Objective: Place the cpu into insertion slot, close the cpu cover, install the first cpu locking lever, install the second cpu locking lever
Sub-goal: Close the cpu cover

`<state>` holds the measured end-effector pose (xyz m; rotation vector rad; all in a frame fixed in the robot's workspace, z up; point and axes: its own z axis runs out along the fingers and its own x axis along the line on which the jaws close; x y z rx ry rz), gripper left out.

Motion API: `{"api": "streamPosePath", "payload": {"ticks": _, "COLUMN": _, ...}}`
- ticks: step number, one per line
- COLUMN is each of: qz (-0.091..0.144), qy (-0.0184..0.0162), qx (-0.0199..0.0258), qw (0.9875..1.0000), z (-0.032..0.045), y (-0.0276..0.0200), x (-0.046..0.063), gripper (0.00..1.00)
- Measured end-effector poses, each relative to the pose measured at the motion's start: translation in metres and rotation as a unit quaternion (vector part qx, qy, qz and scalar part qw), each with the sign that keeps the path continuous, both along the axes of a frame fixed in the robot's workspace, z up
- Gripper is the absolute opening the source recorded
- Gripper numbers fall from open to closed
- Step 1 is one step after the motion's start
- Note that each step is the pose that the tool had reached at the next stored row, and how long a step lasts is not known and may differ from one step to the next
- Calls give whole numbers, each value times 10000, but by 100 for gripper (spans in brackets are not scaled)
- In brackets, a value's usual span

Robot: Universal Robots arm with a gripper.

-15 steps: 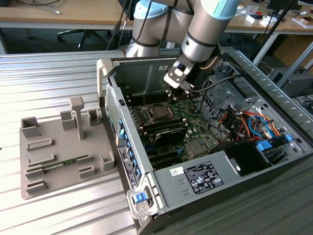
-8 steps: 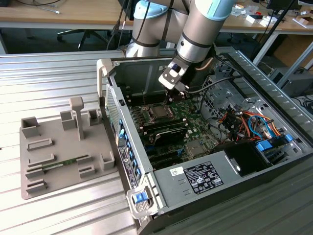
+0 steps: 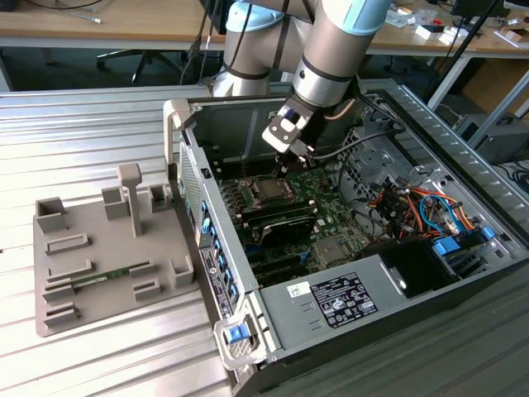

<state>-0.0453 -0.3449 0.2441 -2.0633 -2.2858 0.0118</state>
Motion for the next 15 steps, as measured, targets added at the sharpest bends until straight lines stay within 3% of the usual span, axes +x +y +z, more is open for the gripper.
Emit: {"api": "streamPosePath", "payload": {"ticks": 15, "qz": 0, "qy": 0, "qx": 0, "qw": 10000, "z": -17, "y": -7, "x": -148, "gripper": 10}}
